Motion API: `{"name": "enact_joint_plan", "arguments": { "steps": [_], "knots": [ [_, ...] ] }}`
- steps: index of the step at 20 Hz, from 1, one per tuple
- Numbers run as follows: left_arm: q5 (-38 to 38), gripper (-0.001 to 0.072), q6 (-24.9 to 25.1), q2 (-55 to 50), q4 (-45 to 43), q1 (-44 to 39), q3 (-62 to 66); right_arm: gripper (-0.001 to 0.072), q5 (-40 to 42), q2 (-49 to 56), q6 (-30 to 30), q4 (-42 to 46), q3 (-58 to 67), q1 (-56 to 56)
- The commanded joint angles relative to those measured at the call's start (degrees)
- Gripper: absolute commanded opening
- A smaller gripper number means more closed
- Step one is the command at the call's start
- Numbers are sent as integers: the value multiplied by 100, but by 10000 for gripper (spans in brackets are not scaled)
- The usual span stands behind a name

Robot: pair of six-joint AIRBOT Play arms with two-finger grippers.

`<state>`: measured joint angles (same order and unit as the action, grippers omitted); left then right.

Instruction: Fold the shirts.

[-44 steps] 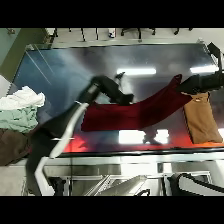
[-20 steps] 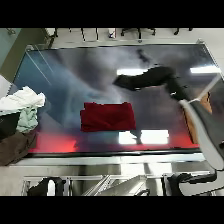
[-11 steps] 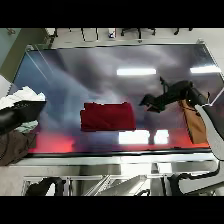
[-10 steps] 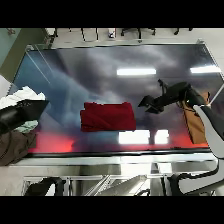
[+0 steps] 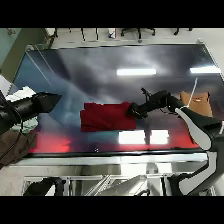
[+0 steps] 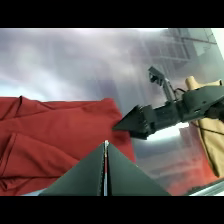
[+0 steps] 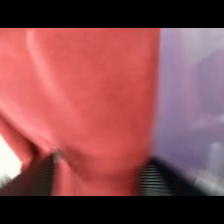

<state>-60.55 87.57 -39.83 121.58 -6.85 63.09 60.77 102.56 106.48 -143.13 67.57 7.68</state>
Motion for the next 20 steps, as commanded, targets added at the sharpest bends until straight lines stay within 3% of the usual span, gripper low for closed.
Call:
{"name": "enact_joint_plan", "arguments": {
  "steps": [1, 2, 7, 12, 20],
  "knots": [
    [66, 14, -70, 57, -2, -24, -4, 87, -221, 48, 24, -76, 24, 87],
    [61, 14, -70, 66, 0, -24, -4, 20, -212, 46, 24, -101, 81, 87],
    [39, 14, -63, 66, -4, -24, -4, 22, 645, -557, -243, -118, 1353, -415],
    [37, 14, -7, 66, -7, -24, -4, 23, 1071, -1248, -914, -111, 3467, -2044],
    [66, 14, -9, 61, -2, -24, -4, 22, 490, -1019, -1056, -111, 4074, -4787]
  ]
}}
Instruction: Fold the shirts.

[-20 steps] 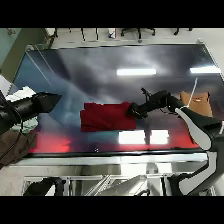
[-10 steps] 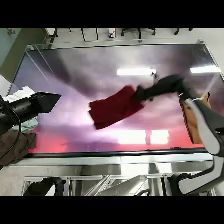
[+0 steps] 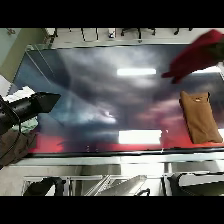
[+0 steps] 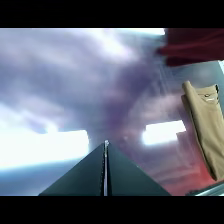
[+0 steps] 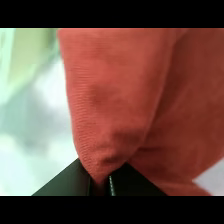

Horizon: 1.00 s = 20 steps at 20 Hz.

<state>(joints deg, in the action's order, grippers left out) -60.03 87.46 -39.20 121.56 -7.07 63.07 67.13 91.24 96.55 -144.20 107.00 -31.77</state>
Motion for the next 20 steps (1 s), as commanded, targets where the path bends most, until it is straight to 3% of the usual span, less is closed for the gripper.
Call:
{"name": "enact_joint_plan", "arguments": {
  "steps": [1, 4, 8, 14, 20],
  "knots": [
    [28, 14, 2, -2, 0, -2, -2, 23, -83, 197, -149, 15, 129, -1056],
    [85, 14, -11, -2, 2, -2, -2, 22, 33, 343, -708, 55, 114, -1434],
    [219, 14, -11, -2, 2, -2, -4, 22, -216, 420, -831, -44, 114, -1449],
    [260, 14, -11, -4, 0, -2, -4, 21, -1292, 431, 212, -1169, 120, -1088],
    [289, 14, -11, -22, -4, -2, -9, 21, -376, 634, 267, -1137, 111, -1137]
  ]
}}
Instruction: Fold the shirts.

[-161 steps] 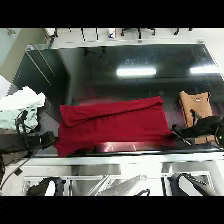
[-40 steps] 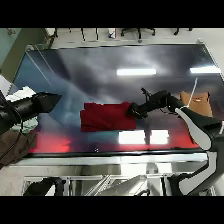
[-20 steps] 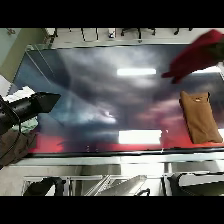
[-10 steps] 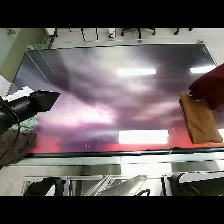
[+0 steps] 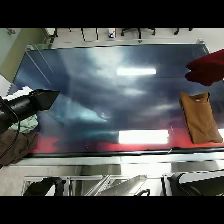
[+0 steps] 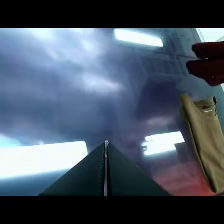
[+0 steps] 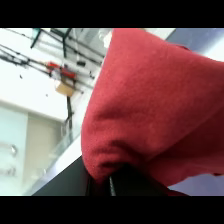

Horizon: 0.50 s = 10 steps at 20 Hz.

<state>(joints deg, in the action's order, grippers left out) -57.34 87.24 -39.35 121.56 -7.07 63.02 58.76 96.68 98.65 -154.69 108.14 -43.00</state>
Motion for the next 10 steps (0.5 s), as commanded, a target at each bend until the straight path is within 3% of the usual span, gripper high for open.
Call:
{"name": "enact_joint_plan", "arguments": {
  "steps": [1, 5, 10],
  "knots": [
    [20, 14, 13, -7, -4, -2, -4, 21, 649, 107, -173, 4, -15, -24],
    [-116, 14, 13, -7, -2, -2, -4, 21, 1427, 31, -1416, 973, -42, -177],
    [-221, 14, 13, -7, -2, -2, -4, 20, 2693, -494, -2295, 2262, -48, -422]
  ]
}}
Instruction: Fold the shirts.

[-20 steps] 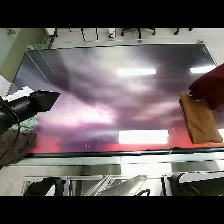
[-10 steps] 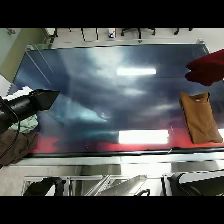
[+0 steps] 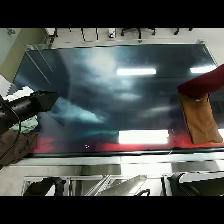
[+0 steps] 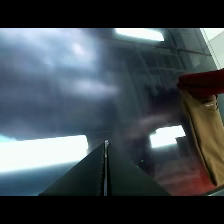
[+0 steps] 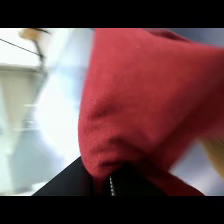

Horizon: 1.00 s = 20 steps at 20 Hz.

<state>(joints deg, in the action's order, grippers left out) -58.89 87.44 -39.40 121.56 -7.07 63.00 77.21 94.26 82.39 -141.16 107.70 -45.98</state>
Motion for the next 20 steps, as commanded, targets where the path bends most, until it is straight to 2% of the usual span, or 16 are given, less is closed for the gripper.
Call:
{"name": "enact_joint_plan", "arguments": {
  "steps": [1, 3, 6, 10, 13, 14, 16, 20],
  "knots": [
    [-72, 14, -7, -2, 0, -4, -2, 20, 1102, -393, -905, 1305, -48, -190],
    [-136, 14, -2, -2, -4, -4, -2, 20, 1399, -765, -1158, 1921, -426, -293],
    [-262, 14, 26, -2, -4, -2, -2, 20, 1331, -1414, -1408, 2463, -1698, -352],
    [-439, 14, 105, -2, -4, -4, -2, 21, 442, -2277, -1838, 2594, -3781, -358],
    [-507, 14, 109, 0, -4, -2, -2, 36, 122, -2492, -2083, 2726, -4428, -393],
    [-546, 14, 111, -2, -7, -2, -2, 111, 190, -2487, -2096, 2793, -4433, -396],
    [-584, 14, 120, -2, -37, -4, -2, 720, 245, -2500, -2006, 2802, -4404, -396],
    [-586, 14, 214, -2, -39, -4, -2, 703, 470, -2588, -1902, 2800, -4223, -396]
  ]
}}
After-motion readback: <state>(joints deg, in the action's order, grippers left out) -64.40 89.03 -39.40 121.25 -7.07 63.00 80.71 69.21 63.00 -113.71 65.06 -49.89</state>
